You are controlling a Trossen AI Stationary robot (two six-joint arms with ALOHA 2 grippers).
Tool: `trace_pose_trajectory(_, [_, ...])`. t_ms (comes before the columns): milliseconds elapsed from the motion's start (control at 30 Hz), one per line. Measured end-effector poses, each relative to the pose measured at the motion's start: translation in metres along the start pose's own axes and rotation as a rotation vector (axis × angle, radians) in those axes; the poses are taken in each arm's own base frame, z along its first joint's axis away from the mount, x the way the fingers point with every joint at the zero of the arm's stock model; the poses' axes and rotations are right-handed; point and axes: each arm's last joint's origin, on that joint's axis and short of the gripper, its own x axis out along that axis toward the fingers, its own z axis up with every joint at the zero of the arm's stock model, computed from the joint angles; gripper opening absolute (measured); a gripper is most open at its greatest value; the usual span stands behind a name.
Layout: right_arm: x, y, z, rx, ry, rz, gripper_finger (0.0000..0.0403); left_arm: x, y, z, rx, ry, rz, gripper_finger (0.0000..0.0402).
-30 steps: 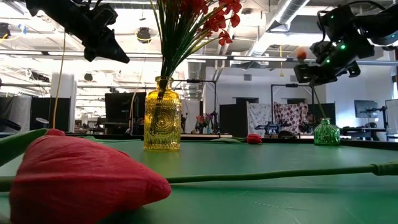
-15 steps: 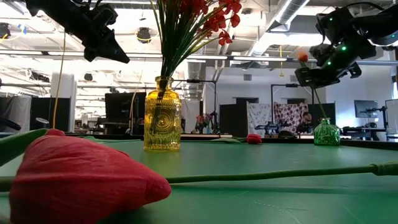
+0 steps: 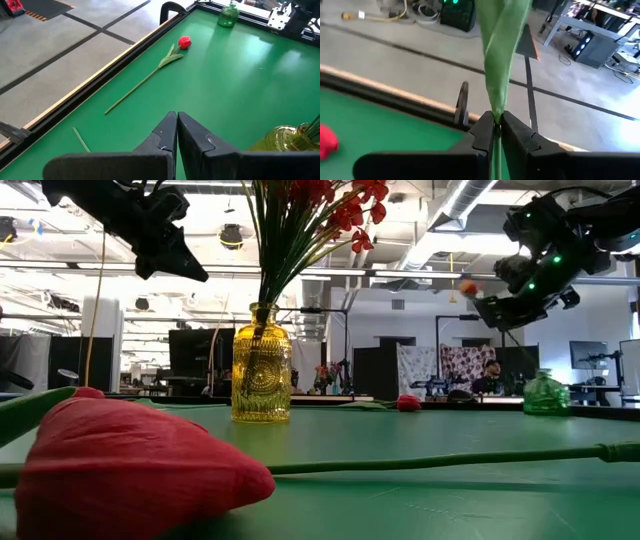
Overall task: Sort flowers into vase by color
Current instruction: Put the top orange flower into the green vase, then put the right orange flower into the green vase
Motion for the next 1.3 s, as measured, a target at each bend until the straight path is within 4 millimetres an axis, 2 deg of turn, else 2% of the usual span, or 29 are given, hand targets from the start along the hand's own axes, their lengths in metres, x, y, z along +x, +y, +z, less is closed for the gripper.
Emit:
trace_pose_trajectory(133, [-0.002,0.003,-0.003,-0.019,0.015,0.014,0.0083,0.0,0.0,0.0,0.001,0.001,-0.004,0.0])
trace_pose_trajectory(467, [-0.004,0.004,-0.003,-0.004,0.014,0.024,0.017,0.0,-0.001,0.0,-0.011,0.003,-0.025,0.0])
trace_pose_trajectory(700, [-0.008,0.001,0.002,0.016,0.105,0.031,0.0212,0.0,-0.001,-0.001,-0.013,0.009,-0.024,0.0])
trace_pose_trajectory(900, [-0.014,-0.001,0.009,0.002,0.189,0.105,0.0228,0.0,-0.001,-0.001,-0.003,0.008,-0.022,0.0])
trace_pose_trajectory(1300, [-0.029,-0.008,0.024,-0.072,0.344,0.24,0.0228,0.0,-0.001,-0.001,-0.003,0.008,-0.022,0.0])
